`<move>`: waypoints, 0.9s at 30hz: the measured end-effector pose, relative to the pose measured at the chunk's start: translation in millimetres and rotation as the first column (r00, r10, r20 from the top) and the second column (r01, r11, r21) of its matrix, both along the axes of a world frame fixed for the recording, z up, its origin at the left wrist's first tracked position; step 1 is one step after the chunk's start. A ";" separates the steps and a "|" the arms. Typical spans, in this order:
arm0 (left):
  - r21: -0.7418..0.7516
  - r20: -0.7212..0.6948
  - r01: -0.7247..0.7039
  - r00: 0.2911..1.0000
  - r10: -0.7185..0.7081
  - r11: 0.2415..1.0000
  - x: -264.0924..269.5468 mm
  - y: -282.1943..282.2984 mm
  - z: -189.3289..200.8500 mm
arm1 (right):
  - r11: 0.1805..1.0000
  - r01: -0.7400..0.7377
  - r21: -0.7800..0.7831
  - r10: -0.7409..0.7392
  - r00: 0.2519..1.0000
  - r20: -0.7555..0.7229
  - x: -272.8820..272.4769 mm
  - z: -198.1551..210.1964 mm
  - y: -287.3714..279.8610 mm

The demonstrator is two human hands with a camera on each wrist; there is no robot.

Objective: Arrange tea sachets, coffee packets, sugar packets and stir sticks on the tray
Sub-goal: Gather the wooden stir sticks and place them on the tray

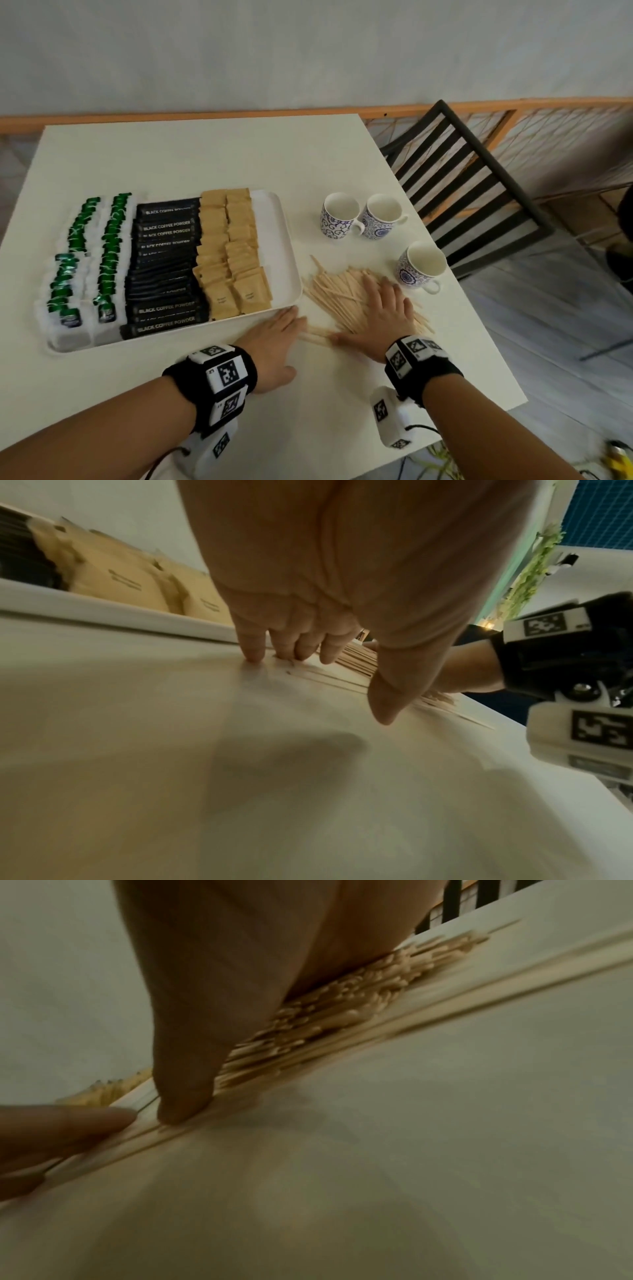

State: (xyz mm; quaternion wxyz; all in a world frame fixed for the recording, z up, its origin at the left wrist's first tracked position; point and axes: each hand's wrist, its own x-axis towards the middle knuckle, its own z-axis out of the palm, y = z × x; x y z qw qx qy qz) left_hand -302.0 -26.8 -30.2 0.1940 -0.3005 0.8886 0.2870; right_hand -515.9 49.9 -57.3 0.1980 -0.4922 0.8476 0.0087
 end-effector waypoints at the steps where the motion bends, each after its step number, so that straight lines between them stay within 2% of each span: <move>1: 0.010 -0.007 -0.012 1.000 0.012 1.000 -2.5 1.5 0.3 | 1.000 -0.026 -0.016 0.026 1.000 -0.013 0.2 -2.0 1.4; 4: 0.056 -0.024 -0.059 0.998 0.061 0.997 -15.6 10.5 1.5 | 0.992 -0.122 -0.040 0.121 0.992 -0.045 -6.4 -6.0 8.5; 9: 0.107 -0.098 -0.101 0.989 0.112 0.989 -26.2 26.5 6.6 | 0.967 -0.248 -0.053 0.247 0.969 -0.017 -11.7 -9.0 24.6; 19: 0.145 -0.297 -0.056 0.950 0.098 0.988 -3.0 48.8 -8.4 | 0.892 -0.446 -0.070 0.439 0.893 -0.093 -10.1 -9.4 47.8; 22: 0.144 -0.304 -0.045 0.949 0.088 0.989 9.2 50.2 -6.5 | 0.875 -0.474 -0.104 0.467 0.880 -0.085 -5.2 -11.9 51.8; 27: 0.103 -0.285 -0.078 0.953 0.105 0.992 31.7 52.4 -7.5 | 0.827 -0.560 -0.056 0.552 0.826 -0.110 11.2 -11.7 57.7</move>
